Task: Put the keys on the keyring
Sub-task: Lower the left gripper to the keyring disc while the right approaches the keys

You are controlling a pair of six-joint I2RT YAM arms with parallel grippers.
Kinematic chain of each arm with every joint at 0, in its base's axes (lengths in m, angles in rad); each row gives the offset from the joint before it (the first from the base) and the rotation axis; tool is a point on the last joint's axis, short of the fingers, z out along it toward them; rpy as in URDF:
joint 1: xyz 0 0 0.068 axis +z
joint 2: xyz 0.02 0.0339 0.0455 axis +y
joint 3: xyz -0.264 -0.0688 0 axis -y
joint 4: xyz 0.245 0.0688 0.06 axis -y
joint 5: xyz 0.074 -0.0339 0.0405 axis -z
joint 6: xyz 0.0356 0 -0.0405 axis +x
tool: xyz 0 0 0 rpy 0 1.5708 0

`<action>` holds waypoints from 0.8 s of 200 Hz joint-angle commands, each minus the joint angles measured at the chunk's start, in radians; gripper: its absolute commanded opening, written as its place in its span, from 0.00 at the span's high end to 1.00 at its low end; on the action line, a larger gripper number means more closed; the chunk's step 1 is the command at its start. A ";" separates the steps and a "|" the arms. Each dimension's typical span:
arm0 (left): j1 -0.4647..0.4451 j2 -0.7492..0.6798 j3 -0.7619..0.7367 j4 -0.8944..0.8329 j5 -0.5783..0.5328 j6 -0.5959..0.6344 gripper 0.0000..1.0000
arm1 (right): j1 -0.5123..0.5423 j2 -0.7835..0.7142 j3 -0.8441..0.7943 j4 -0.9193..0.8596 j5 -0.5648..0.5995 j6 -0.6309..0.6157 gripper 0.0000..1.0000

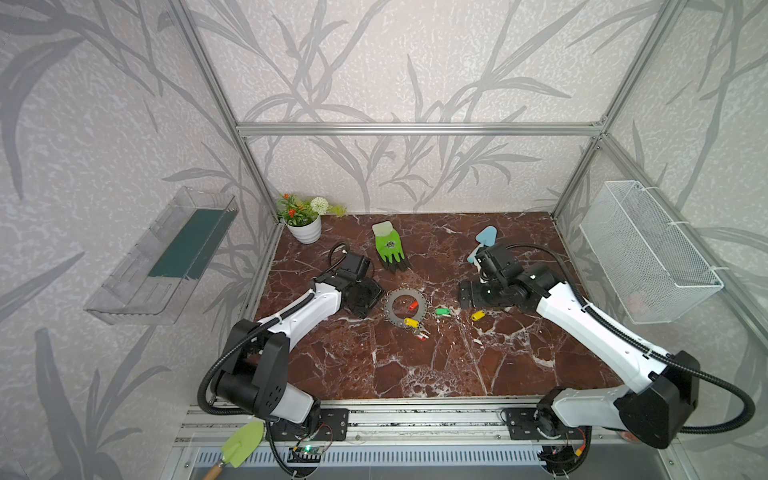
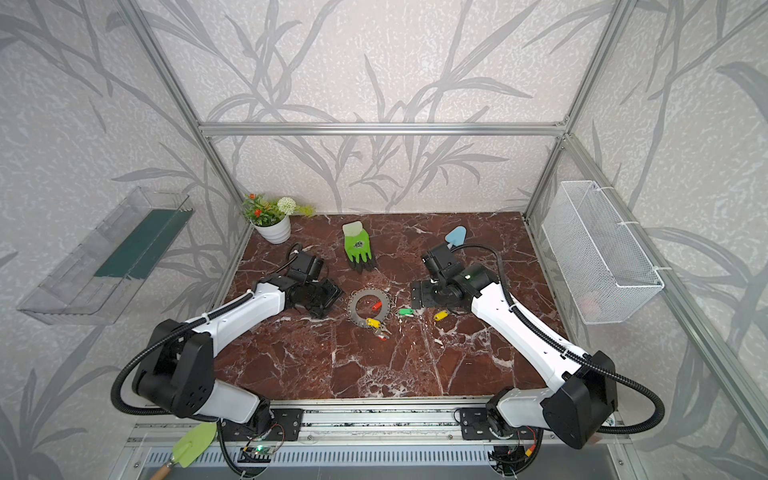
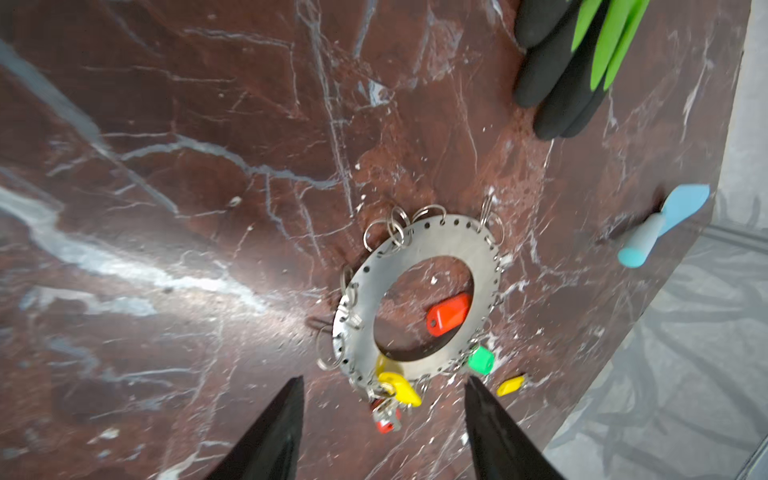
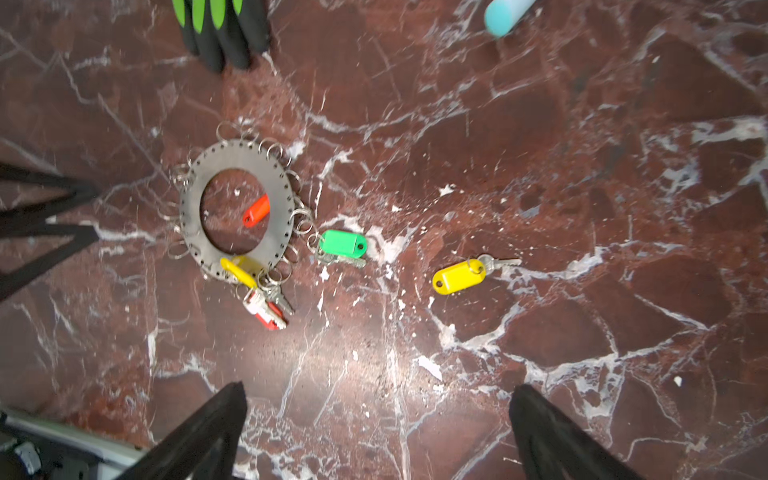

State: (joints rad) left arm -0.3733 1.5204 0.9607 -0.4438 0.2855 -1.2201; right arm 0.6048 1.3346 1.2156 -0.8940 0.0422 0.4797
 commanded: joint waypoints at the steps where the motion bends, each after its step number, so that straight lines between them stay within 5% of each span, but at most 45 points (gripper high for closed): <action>1: -0.006 0.020 0.021 0.008 -0.038 -0.116 0.40 | 0.012 -0.016 0.027 -0.088 -0.043 -0.033 0.01; 160: -0.022 0.173 0.034 0.011 -0.043 -0.199 0.70 | 0.012 0.000 0.014 -0.057 -0.087 -0.058 0.01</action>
State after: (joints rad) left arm -0.3912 1.6810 0.9817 -0.4122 0.2638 -1.3739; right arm 0.6151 1.3300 1.2152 -0.9318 -0.0521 0.4416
